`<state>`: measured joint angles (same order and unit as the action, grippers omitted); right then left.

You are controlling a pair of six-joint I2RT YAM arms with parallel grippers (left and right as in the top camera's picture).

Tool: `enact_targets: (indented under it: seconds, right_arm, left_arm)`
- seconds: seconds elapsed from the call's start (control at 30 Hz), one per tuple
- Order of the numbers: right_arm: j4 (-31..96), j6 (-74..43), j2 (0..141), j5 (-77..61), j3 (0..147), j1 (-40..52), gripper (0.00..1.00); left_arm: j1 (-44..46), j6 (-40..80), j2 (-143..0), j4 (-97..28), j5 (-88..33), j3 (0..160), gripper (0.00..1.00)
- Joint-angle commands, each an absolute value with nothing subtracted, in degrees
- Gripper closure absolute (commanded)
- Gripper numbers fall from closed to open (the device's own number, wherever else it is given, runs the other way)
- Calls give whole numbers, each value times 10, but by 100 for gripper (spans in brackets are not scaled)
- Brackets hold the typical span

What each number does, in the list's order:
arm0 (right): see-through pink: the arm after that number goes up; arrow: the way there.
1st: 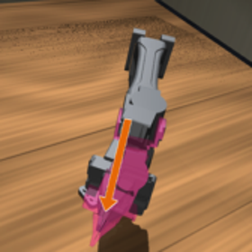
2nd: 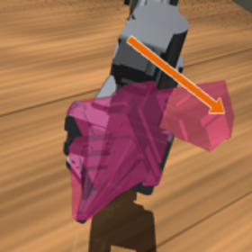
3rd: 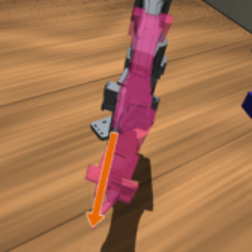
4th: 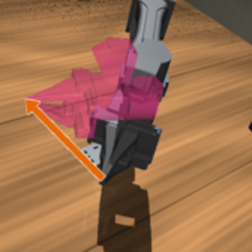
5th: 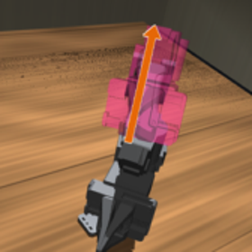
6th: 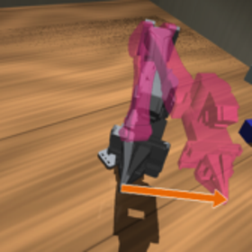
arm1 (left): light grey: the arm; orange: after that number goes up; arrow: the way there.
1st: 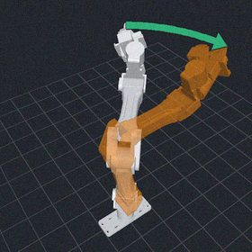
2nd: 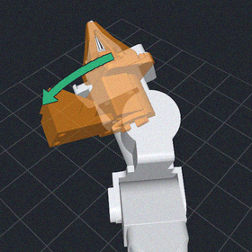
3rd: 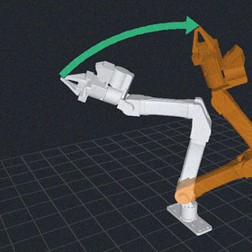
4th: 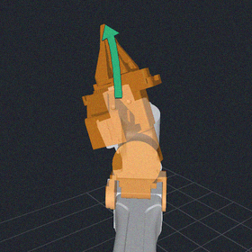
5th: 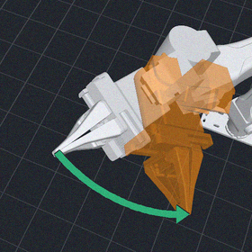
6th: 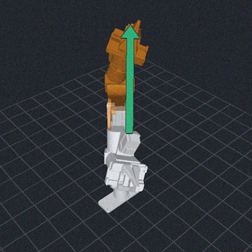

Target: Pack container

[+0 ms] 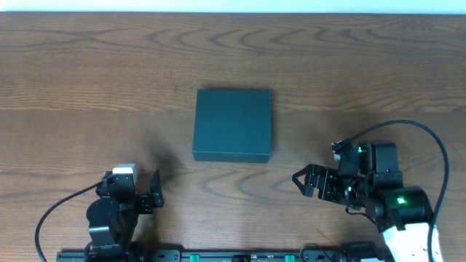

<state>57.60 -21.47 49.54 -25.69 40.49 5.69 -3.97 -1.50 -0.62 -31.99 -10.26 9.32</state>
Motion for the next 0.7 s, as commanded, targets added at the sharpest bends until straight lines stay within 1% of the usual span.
enact_targets:
  seconds: [0.0,0.6,0.63,0.67]
  right_arm:
    - [576,-218,495,-259,404,61,1]
    - [576,-218,495,-259,403,62,1]
    - [575,-214,492,-253,403,65,1]
    - [565,-181,487,-201,403,67,1]
  left_arm:
    - [-41,-11,-2,-318,-101,86,5]
    - [-41,-11,-2,-318,-101,86,5]
    - [-41,-11,-2,-318,-101,86,5]
    - [-41,-11,-2,-318,-101,86,5]
